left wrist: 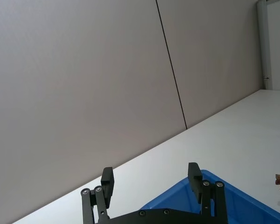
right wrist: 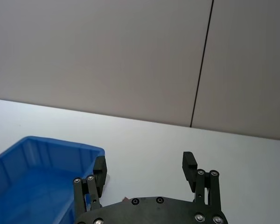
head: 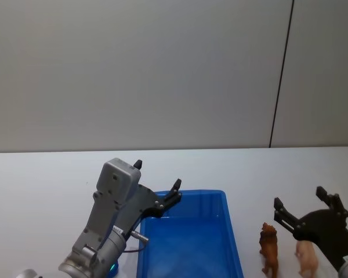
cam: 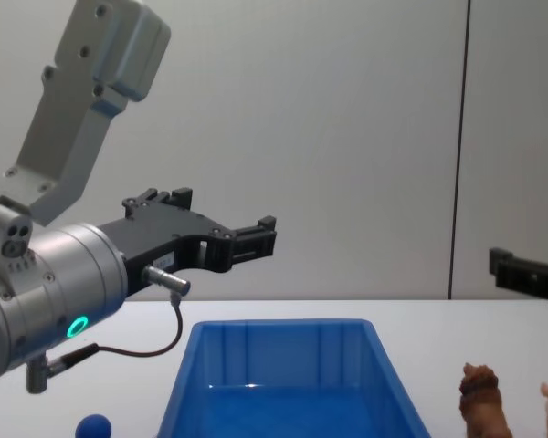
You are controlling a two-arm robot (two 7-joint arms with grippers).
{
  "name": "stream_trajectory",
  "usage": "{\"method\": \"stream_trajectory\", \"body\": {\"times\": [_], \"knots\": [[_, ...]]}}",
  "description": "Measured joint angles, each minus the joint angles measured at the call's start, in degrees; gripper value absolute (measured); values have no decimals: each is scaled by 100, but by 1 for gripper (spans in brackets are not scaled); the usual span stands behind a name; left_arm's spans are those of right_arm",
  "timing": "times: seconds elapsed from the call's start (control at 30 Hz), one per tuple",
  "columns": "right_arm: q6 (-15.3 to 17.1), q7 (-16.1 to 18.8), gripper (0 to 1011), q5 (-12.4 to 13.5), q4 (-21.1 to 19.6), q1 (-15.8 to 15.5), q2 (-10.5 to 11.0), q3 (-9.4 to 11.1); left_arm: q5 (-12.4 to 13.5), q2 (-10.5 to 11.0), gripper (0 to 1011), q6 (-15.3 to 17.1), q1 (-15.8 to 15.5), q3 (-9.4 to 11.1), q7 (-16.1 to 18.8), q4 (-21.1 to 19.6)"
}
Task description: Pick up the two dolls from the table and place them into the box.
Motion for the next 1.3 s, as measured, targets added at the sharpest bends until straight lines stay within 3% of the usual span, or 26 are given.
{"method": "stream_trajectory", "body": {"times": [0.27,0.6,1.3], "knots": [[386,-500,1001,-223,-133,-170,-71,-53,0,0,1001,0,0,0,0,0],[638,-872,1001,-400,-88,-300,-118,-61,0,0,1001,0,0,0,0,0],[653,-879,1001,-532,593,-228,-260,-16,0,0,1001,0,0,0,0,0]]}}
